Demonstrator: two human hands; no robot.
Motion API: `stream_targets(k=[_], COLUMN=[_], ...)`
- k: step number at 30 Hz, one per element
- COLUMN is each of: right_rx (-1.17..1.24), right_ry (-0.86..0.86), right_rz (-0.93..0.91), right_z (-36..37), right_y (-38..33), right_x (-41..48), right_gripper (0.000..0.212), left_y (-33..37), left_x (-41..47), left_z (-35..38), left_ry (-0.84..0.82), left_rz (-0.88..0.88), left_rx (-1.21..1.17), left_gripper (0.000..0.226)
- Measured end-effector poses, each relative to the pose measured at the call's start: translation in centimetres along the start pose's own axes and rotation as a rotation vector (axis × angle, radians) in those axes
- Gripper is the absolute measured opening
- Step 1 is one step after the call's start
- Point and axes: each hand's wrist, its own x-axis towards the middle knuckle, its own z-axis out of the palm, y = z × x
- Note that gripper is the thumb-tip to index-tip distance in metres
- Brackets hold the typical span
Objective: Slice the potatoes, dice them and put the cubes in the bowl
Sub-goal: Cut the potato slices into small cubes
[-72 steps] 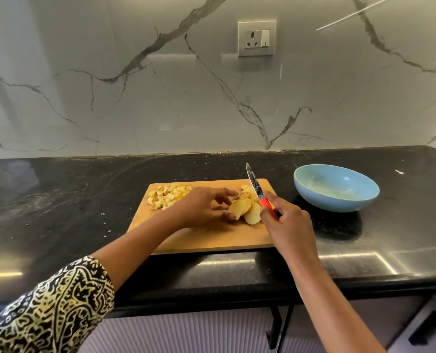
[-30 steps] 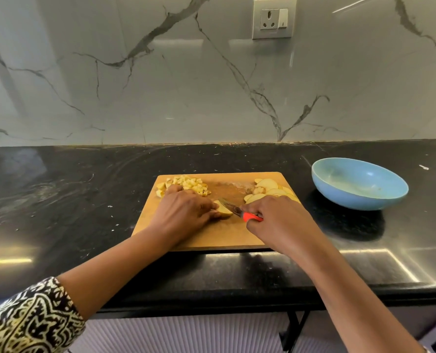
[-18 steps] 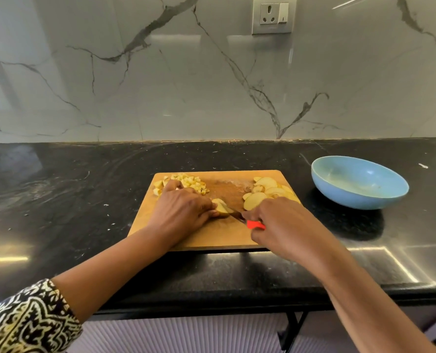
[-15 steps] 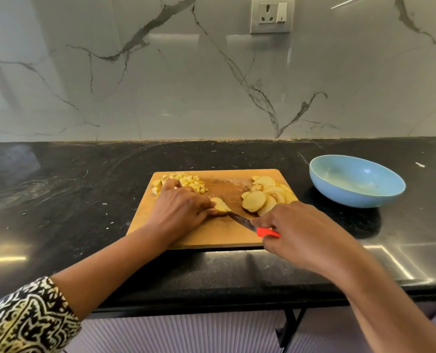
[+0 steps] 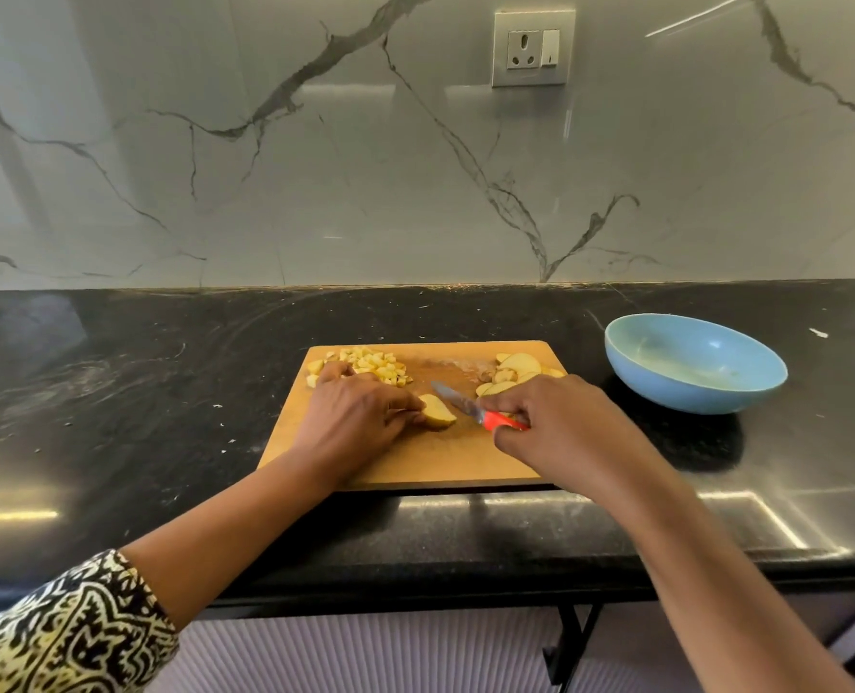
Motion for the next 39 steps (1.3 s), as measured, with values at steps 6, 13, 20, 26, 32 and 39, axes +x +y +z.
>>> stream_targets(k=[6,13,20,26,32,39], right_rx=[0.03,-0.027,-0.111,-0.119,-0.074,0.015], right_ry=[-0.039,-0.047,-0.026,-0.021,-0.005,0.037], right_rz=[-0.01,-0.055,-0.076,-0.059,-0.029,0.01], right_z=[1.8,2.5,3.5,1.7,0.1,1.7], right_y=[0.2,-0.1,-0.5,-0.1,0.2,-0.3], right_x=[1.0,2.5,0.2,-3.5,-2.9,-0.8], right_gripper=[0.037,0.033,0.036,0.039,0.038,0.038], left_y=[-0.2,-0.3,-0.4,-0.3,-0.4,-0.6], left_x=[0.3,0.5,0.6,0.4,-0.1,-0.4], left_z=[0.1,0.2,0.5,0.4,0.0,-0.2], left_ry=[0.027,0.037,0.064,0.063,0.019,0.014], left_rz=[0.01,0.086,0.122,0.09,0.027,0.062], left_rx=[-0.003,0.035,0.109,0.052,-0.035,-0.003], left_gripper=[0.027,0.022,0.016,0.019,0.032,0.025])
